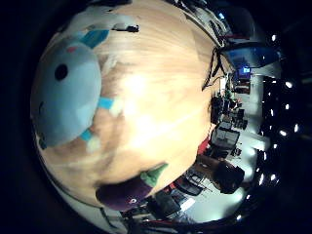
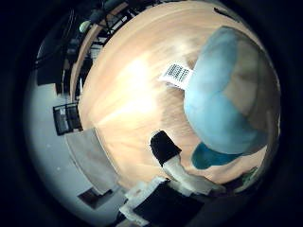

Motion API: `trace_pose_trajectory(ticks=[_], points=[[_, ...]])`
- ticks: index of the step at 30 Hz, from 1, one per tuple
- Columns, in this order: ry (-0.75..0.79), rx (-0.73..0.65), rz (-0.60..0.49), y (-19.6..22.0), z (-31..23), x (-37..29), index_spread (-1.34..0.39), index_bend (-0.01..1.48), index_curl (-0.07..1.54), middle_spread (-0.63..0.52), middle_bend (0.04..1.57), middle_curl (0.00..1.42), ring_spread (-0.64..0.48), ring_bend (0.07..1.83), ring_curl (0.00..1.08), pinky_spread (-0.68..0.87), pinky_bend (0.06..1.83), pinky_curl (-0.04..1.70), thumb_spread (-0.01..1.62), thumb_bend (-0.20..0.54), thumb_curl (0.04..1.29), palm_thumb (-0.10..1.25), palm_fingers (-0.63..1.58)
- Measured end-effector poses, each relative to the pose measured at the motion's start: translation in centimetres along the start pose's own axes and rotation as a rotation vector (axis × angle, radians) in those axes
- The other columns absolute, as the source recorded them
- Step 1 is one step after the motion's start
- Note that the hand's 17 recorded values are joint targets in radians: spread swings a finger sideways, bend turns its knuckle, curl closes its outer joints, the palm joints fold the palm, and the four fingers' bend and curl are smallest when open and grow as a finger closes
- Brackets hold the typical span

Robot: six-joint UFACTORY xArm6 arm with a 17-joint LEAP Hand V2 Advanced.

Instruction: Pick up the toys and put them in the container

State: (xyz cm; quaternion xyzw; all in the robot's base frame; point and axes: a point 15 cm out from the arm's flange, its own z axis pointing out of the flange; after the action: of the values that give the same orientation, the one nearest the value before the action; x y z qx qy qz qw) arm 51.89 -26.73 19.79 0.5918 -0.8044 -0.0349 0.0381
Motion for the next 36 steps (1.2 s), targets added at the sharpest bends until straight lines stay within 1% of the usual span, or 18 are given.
trace_pose_trajectory(ticks=[4, 9, 11, 13, 14, 16, 17, 19, 22, 28, 31, 36], points=[[-0.004, -0.017, -0.001, 0.4, 0.1, -0.2, -0.46, 0.12, 0.24, -0.14, 0.28, 0.37, -0.12, 0.7, 0.25, 0.4, 0.78, 0.17, 1.01, -0.014, 0.3, 0.33, 0.32], [-0.005, -0.028, -0.001, 0.7, 0.2, -0.2, -0.46, 0.13, 0.22, -0.2, 0.36, 0.4, -0.23, 0.85, 0.3, 0.29, 0.83, 0.16, 1.02, -0.009, 0.31, 0.41, 0.42], [-0.006, -0.032, 0.0, 0.8, 0.2, -0.3, -0.46, 0.14, 0.22, -0.22, 0.4, 0.41, -0.27, 0.91, 0.32, 0.2, 0.87, 0.16, 1.03, -0.008, 0.31, 0.45, 0.48], [-0.006, -0.033, 0.005, 0.8, 0.3, -0.2, -0.47, 0.14, 0.21, -0.25, 0.41, 0.42, -0.3, 0.97, 0.34, 0.08, 0.97, 0.18, 1.05, -0.009, 0.32, 0.48, 0.56], [-0.007, -0.037, 0.005, 0.8, 0.5, -0.1, -0.47, 0.14, 0.21, -0.26, 0.42, 0.43, -0.31, 0.98, 0.35, 0.04, 1.0, 0.19, 1.05, -0.01, 0.32, 0.48, 0.57], [-0.008, -0.042, 0.009, 0.9, 0.7, 0.1, -0.47, 0.14, 0.21, -0.29, 0.44, 0.45, -0.33, 1.03, 0.38, -0.1, 1.1, 0.21, 1.07, -0.012, 0.32, 0.5, 0.65], [-0.009, -0.045, 0.011, 0.9, 0.9, 0.2, -0.47, 0.15, 0.21, -0.3, 0.45, 0.45, -0.33, 1.04, 0.38, -0.13, 1.12, 0.22, 1.07, -0.01, 0.32, 0.51, 0.67], [-0.01, -0.048, 0.014, 0.9, 1.1, 0.3, -0.48, 0.16, 0.22, -0.32, 0.49, 0.48, -0.35, 1.07, 0.4, -0.24, 1.18, 0.24, 1.09, -0.01, 0.32, 0.53, 0.73], [-0.011, -0.054, 0.015, 1.0, 1.3, 0.4, -0.49, 0.17, 0.23, -0.36, 0.56, 0.52, -0.36, 1.13, 0.44, -0.36, 1.21, 0.27, 1.11, -0.012, 0.32, 0.56, 0.81], [-0.014, -0.058, 0.02, 1.1, 1.5, 0.6, -0.51, 0.22, 0.28, -0.38, 0.66, 0.6, -0.35, 1.14, 0.47, -0.46, 1.21, 0.29, 1.15, -0.006, 0.32, 0.62, 0.92], [-0.014, -0.058, 0.02, 1.1, 1.5, 0.6, -0.52, 0.29, 0.33, -0.39, 0.7, 0.64, -0.35, 1.14, 0.49, -0.48, 1.17, 0.29, 1.19, 0.001, 0.32, 0.67, 1.03], [-0.013, -0.055, 0.02, 1.1, 1.3, 0.6, -0.53, 0.36, 0.4, -0.38, 0.73, 0.69, -0.34, 1.13, 0.51, -0.5, 1.15, 0.31, 1.23, 0.005, 0.32, 0.74, 1.07]])
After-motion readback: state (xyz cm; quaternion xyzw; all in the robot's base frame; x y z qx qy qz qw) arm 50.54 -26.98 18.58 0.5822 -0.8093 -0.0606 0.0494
